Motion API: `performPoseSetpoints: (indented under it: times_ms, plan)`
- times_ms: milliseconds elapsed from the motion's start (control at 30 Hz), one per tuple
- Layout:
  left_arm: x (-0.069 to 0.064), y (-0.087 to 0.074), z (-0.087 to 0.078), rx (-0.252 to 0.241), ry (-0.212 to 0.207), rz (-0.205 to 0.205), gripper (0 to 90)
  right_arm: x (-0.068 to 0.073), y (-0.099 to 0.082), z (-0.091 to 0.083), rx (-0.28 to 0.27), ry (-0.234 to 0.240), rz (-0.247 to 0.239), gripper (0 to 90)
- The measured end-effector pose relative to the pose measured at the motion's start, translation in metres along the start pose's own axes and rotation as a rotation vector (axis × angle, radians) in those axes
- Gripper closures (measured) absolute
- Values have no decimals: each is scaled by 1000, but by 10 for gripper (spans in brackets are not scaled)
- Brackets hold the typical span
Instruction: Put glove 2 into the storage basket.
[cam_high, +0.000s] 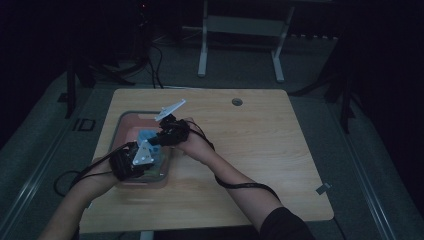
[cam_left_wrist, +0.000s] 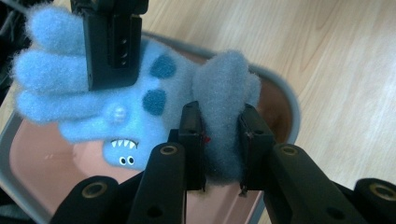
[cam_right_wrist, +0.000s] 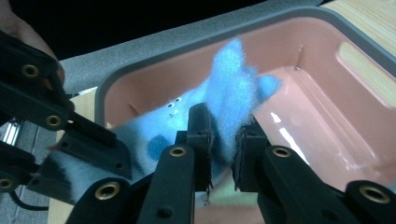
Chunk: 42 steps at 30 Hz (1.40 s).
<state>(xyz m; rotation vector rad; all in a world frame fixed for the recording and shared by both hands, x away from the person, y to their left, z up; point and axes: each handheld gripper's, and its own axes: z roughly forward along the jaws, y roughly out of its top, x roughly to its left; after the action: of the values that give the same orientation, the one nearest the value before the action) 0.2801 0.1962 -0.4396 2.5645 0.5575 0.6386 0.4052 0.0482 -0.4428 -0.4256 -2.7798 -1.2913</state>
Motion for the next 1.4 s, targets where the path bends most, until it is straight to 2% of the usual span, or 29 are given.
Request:
performPoseSetpoints:
  times_ms: [200,533,733,867,1033,1167,1300,1400]
  plan:
    - [3,-11,11,10,-18,-37,756,0,4,16,13,2,-6,797]
    - [8,-22,37,38,-64,-64,756,-15,-11,44,86,-14,35,797]
    - [8,-25,50,50,-76,-75,755,-22,-16,53,115,-26,48,792]
    - [9,-25,53,49,-87,-82,752,-22,-16,53,125,-36,48,776]
    - [10,-27,55,48,-100,-92,711,-26,-18,58,145,-35,61,749]
    - [11,-26,56,51,-114,-96,675,-26,-17,59,156,-36,53,710]
    - [13,-26,55,45,-125,-110,610,-27,-15,58,161,-51,46,662]
    - [13,-26,53,59,-111,-120,528,-28,-13,56,157,-67,42,620]
